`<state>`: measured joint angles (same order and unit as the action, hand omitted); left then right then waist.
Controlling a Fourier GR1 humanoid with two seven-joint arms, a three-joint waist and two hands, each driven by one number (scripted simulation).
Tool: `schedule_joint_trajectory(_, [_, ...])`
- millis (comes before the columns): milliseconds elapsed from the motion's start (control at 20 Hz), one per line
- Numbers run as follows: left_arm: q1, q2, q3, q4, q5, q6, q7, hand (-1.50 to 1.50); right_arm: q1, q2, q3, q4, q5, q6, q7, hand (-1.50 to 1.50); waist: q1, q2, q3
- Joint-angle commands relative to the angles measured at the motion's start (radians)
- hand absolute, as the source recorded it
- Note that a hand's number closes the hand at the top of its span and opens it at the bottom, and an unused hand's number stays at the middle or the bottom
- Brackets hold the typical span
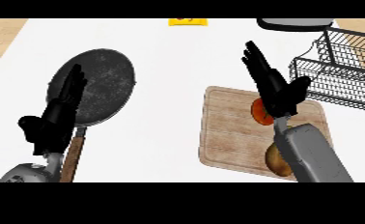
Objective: Pick the tomato from the cutting board and place it in the tiered basket
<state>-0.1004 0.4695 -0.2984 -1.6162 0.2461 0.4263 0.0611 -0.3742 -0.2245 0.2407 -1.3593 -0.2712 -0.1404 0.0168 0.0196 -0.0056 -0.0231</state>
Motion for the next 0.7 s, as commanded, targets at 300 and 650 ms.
schedule_joint_trajectory(300, [0.04, 0.083, 0.064, 0.077, -0.046, 0.005, -0.001, 0.0, 0.055, 0.087, -0.38, -0.251, -0.089, -0.346, -0.254, 1.5, -0.188, -0.078, 0.064])
schedule_joint_trajectory(650, [-0.033, 0.081, 0.044, 0.139, -0.097, -0.01, 0.014, 0.0, 0.531, 0.122, -0.301, -0.298, 0.173, -0.703, -0.126, -1.5, -0.087, -0.001, 0.021])
